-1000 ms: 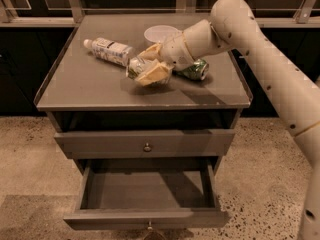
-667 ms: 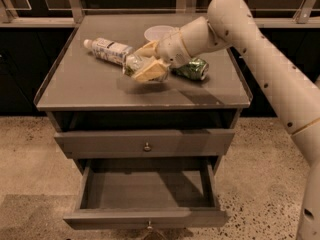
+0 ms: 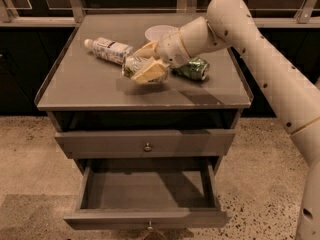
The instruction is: Pick 7up can from middle drawer and place on counter
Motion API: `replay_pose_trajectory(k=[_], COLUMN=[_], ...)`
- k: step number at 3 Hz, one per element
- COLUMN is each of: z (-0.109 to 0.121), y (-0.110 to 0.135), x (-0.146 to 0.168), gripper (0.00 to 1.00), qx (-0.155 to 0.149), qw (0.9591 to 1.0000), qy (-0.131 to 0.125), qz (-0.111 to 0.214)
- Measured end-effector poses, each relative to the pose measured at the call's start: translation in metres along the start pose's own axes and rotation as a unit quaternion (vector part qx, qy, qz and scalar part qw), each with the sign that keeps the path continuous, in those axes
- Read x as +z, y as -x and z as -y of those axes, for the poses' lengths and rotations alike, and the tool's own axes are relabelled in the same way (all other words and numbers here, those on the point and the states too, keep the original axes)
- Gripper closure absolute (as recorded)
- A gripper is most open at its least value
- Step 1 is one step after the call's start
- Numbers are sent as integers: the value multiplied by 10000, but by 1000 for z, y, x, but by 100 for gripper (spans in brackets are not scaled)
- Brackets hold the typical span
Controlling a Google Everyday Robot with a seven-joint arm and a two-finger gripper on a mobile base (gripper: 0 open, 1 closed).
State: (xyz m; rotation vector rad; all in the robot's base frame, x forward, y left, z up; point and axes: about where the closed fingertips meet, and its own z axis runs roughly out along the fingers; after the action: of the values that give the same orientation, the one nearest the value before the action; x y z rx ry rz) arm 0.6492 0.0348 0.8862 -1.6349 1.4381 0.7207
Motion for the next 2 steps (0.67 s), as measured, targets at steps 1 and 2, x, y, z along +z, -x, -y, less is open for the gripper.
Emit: replay_pose_trajectory(k=[1, 2], z=[0, 0], y=[0, 0], x=[0, 0], gripper=[11, 0], qx=[0, 0], qw=[10000, 10000], qy=[0, 2], qz=[0, 0])
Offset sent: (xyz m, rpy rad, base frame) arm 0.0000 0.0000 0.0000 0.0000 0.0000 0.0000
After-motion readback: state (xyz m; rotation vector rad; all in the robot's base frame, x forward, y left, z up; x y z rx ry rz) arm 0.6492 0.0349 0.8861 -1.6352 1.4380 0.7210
